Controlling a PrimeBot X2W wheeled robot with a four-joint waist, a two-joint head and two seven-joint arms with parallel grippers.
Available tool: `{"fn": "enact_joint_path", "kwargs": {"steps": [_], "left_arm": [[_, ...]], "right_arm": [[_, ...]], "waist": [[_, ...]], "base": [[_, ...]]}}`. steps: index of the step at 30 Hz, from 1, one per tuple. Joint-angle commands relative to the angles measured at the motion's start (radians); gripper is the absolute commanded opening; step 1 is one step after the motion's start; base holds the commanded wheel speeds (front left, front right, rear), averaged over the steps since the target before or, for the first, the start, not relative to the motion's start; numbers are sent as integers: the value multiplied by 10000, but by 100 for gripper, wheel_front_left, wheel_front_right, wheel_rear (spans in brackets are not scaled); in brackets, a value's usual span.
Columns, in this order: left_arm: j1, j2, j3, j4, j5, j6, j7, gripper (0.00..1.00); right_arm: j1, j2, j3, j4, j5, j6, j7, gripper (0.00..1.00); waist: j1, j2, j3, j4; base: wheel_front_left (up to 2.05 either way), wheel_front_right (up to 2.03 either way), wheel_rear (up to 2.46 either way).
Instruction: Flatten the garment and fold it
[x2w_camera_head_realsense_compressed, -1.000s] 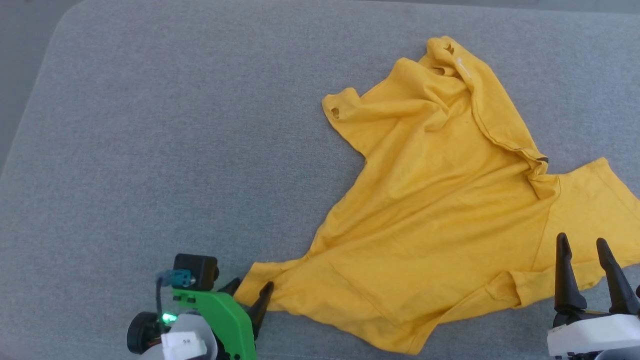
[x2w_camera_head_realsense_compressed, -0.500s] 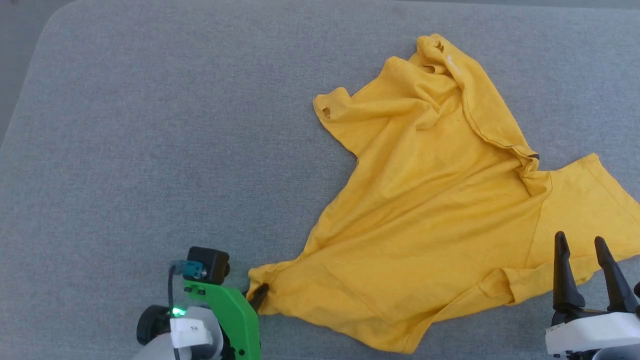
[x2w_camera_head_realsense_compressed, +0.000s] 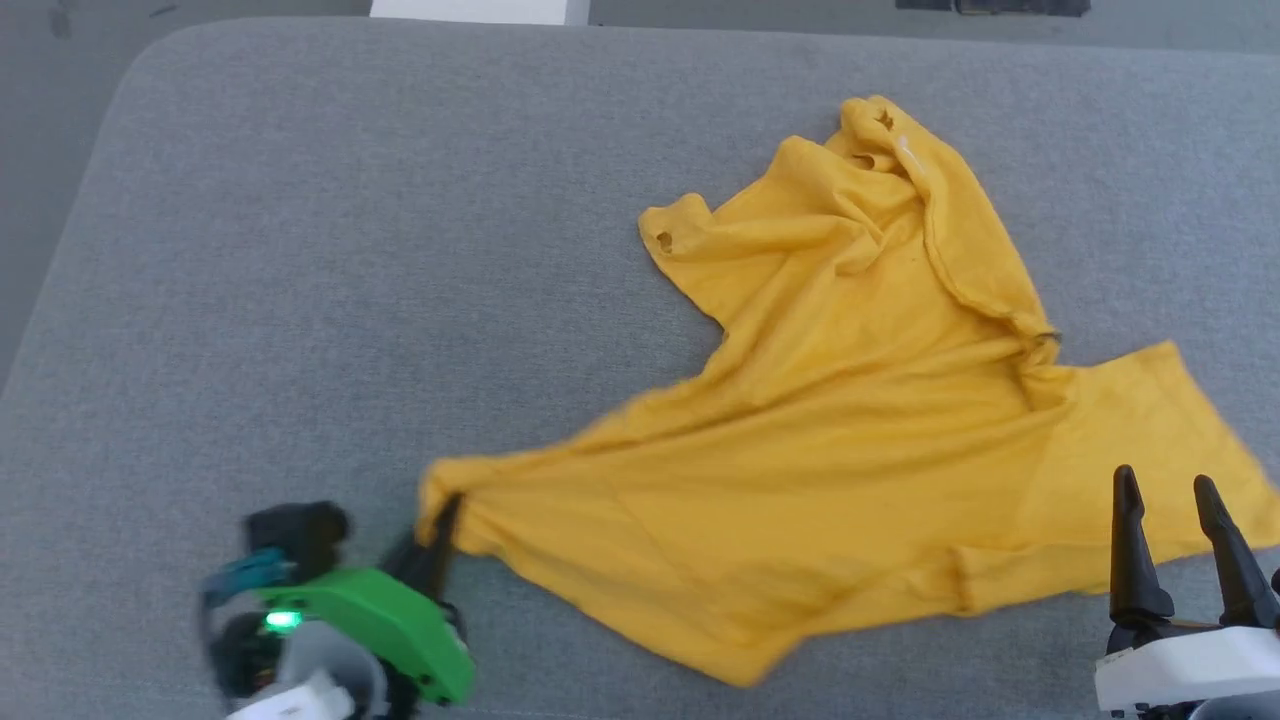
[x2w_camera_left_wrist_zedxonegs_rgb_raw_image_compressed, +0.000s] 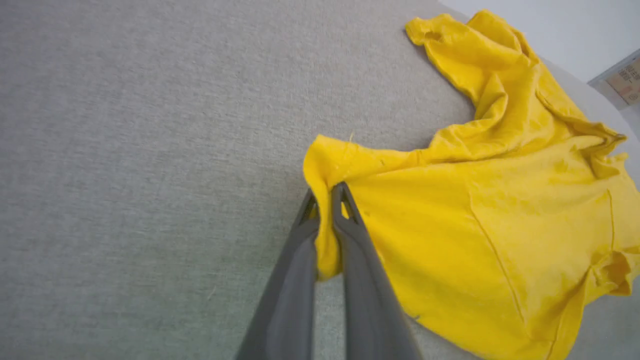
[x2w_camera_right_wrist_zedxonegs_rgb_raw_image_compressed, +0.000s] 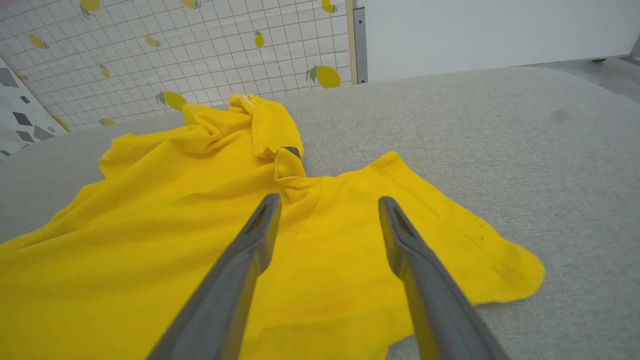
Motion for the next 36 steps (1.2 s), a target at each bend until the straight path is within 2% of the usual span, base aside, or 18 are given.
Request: {"fn": "enact_joint_path", "kwargs": {"steps": [1, 4, 7, 11, 12, 14, 16, 20, 25, 28, 33, 36], "left_arm": [[185, 241, 321, -111, 86, 228, -323, 0], [636, 606, 931, -429, 116, 655, -788, 0], [954, 818, 1053, -648, -13, 648, -771, 0], [927, 672, 959, -846, -120, 552, -743, 0], [816, 601, 894, -892, -94, 534, -734, 0], [713, 567, 870, -919, -83, 514, -722, 0], [598, 564, 836, -955, -48, 492, -689, 0], [314, 497, 768, -1041, -13, 429, -627, 0], [7, 429, 698, -1072, -5, 328, -549, 0], [-146, 401, 663, -1038, -4, 273, -506, 0], [-265, 352, 614, -950, -20, 207, -486, 0], [-302, 339, 589, -907, -47, 172, -460, 0]], "right_arm": [[81, 5, -14, -73, -100, -15, 41, 100], [149, 5, -31, -158, -156, -15, 134, 100], [161, 5, 10, -212, -171, -15, 266, 100], [-168, 5, 28, -493, -528, -15, 770, 100], [-657, 5, 8, -944, -835, -15, 1593, 100], [-1009, -42, 6, -1199, -967, -15, 2531, 100], [-1341, -197, -60, -1333, -792, -15, 3712, 100], [-1812, -1060, -108, -1311, -257, -15, 6464, 100], [-2036, -1985, 6, -1129, 330, -15, 8743, 100], [-2127, -2445, 233, -1178, 521, -15, 9464, 100], [-2221, -2839, 594, -822, 950, -15, 9903, 100], [-2169, -3143, 1155, -634, 1314, -15, 10118, 100]], "waist": [[0, 0, -71, 88], [0, 0, -125, 194], [0, 0, -91, 263], [0, 0, 27, 260], [0, 0, 161, 183], [0, 0, 272, 119], [0, 0, 404, 61], [0, 0, 742, 21], [0, 0, 1136, 89], [0, 0, 1341, 162], [0, 0, 1483, 293], [0, 0, 1510, 360]], "base": [[0, 0, 0], [0, 0, 0], [0, 0, 0], [0, 0, 0], [0, 0, 0], [0, 0, 0], [0, 0, 0], [0, 0, 0], [0, 0, 0], [0, 0, 0], [0, 0, 0], [0, 0, 0]]}}
